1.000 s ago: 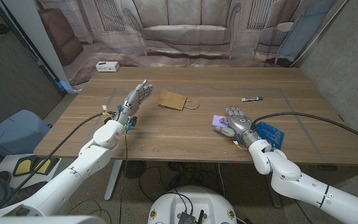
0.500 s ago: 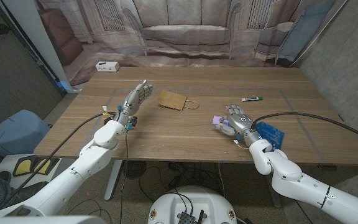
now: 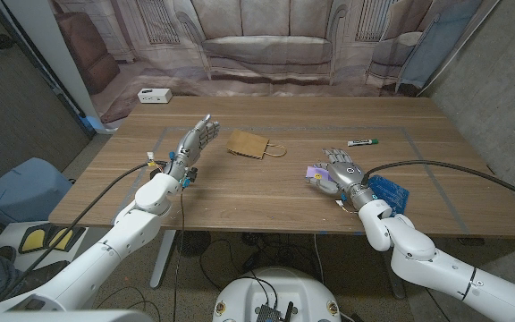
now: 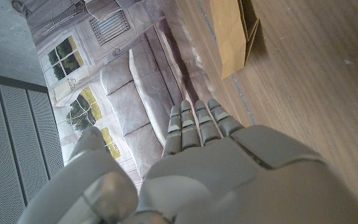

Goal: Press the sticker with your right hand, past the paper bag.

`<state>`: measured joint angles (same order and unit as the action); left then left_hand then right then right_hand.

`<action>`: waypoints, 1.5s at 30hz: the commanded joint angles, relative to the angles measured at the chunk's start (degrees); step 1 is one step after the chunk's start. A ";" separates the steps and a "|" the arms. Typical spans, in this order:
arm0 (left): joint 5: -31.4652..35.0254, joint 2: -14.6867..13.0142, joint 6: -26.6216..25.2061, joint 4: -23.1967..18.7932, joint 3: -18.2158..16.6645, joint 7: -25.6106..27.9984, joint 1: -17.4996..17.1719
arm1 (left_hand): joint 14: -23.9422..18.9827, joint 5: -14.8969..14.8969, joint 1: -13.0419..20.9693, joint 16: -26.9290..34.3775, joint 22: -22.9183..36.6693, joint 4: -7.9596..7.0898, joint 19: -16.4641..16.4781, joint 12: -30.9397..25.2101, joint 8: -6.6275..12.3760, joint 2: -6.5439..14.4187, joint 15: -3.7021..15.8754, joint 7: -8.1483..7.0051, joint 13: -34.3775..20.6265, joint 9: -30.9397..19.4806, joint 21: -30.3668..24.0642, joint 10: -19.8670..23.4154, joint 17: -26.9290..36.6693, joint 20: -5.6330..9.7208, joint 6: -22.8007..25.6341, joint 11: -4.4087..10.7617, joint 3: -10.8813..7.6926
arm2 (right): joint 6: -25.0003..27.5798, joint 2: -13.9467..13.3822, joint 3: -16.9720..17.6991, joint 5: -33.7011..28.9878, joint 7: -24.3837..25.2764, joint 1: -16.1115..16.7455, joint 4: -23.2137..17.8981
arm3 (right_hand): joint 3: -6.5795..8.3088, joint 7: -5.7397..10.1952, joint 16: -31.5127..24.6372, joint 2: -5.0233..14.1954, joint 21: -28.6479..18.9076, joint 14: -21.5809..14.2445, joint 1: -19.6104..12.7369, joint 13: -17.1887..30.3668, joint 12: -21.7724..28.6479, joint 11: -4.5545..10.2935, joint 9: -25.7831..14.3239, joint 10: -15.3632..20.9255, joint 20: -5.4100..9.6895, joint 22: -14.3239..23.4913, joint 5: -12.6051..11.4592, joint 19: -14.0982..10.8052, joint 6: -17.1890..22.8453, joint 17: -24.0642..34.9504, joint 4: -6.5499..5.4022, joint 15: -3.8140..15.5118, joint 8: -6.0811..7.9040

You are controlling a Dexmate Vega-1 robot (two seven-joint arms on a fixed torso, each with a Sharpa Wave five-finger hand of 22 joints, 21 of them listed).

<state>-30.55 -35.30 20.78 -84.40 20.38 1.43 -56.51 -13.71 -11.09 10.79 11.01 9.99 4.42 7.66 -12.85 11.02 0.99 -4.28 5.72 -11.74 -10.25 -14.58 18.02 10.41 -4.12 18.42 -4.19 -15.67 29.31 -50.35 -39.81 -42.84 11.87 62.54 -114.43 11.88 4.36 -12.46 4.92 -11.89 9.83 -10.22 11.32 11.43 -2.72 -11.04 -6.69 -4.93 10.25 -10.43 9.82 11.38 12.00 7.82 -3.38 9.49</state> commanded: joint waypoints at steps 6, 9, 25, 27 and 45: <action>-0.01 0.16 0.16 0.31 0.03 -0.12 0.17 | -0.39 0.18 0.35 0.02 0.26 0.44 0.70 0.22 0.07 0.63 0.07 -0.22 0.00 -0.21 0.34 0.53 0.05 -0.21 0.74 0.26 -0.08 | -2.17 0.21 1.78 1.97 3.94 1.29 0.45 | 1.15 -0.68 0.11 0.37 -0.30 7.44 -1.71 0.18 -0.19 -1.13 0.03 -2.10 -0.28 0.15 0.10 2.97 -15.60 -0.01 0.09 -0.37 -0.16; 0.05 0.09 0.15 0.22 -0.01 -0.01 0.09 | -0.41 0.18 0.35 0.02 0.26 0.45 0.69 0.23 0.09 0.64 0.07 -0.24 0.00 -0.22 0.38 0.52 0.05 -0.25 0.81 0.24 -0.08 | -2.34 0.19 1.99 2.23 4.17 1.44 0.29 | 1.23 -0.95 0.13 0.40 -0.28 7.42 -1.81 0.18 -0.20 -1.10 0.04 -2.29 -0.32 0.14 0.11 2.94 -16.66 -0.01 0.11 -0.34 -0.13; -0.17 -0.07 0.68 0.34 -0.23 -0.56 0.06 | -0.47 0.20 0.34 0.03 0.27 0.50 0.78 0.24 0.10 0.69 0.14 -0.30 0.00 -0.22 0.59 0.56 0.05 -0.28 0.93 0.25 -0.07 | -0.94 0.07 3.34 2.60 4.73 2.35 -1.74 | 1.50 -1.96 0.17 0.48 -0.24 7.18 -2.10 0.18 0.17 -0.74 0.07 -1.91 -0.18 0.12 0.23 2.51 -13.47 -0.02 0.09 -0.13 2.21; -0.23 -0.01 0.75 0.52 -0.15 -0.81 0.21 | -0.47 0.20 0.34 0.03 0.27 0.50 0.80 0.24 0.10 0.69 0.13 -0.23 0.00 -0.22 0.60 0.55 0.05 -0.26 0.95 0.21 -0.07 | -1.02 0.00 3.57 2.86 4.92 2.50 -1.85 | 1.51 -2.37 0.19 0.47 -0.21 7.18 -2.04 0.20 0.26 -1.05 0.02 -1.85 -0.19 0.12 0.24 2.46 -11.85 0.00 0.01 -0.11 2.76; 0.02 -0.12 0.34 0.29 -0.02 -0.77 0.65 | -0.56 0.21 0.30 0.03 0.29 0.57 0.98 0.24 0.06 0.76 0.12 -0.32 0.00 -0.23 0.91 0.62 0.05 -0.14 0.99 0.21 -0.04 | -8.60 0.24 7.48 10.58 9.94 3.94 -0.68 | 1.78 -2.70 -1.02 0.11 -2.17 2.58 -2.62 0.17 1.31 -1.12 0.00 1.06 4.79 -0.19 0.22 -5.46 -13.00 -0.17 0.25 1.13 1.93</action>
<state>-30.68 -35.31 21.45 -83.91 20.25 0.61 -56.04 -13.71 -11.09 11.10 11.01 9.99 4.76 7.97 -12.85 11.03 1.29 -4.28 5.73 -11.74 -10.25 -13.75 18.34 10.42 -4.43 19.04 -3.88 -15.67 25.46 -50.37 -34.56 -36.73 18.68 65.68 -116.06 13.30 1.75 -12.96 4.99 -13.57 9.86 -11.94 11.33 12.28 -3.88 -10.93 -6.56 -0.63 10.12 -10.37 5.85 -1.26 11.74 7.83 -2.92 11.49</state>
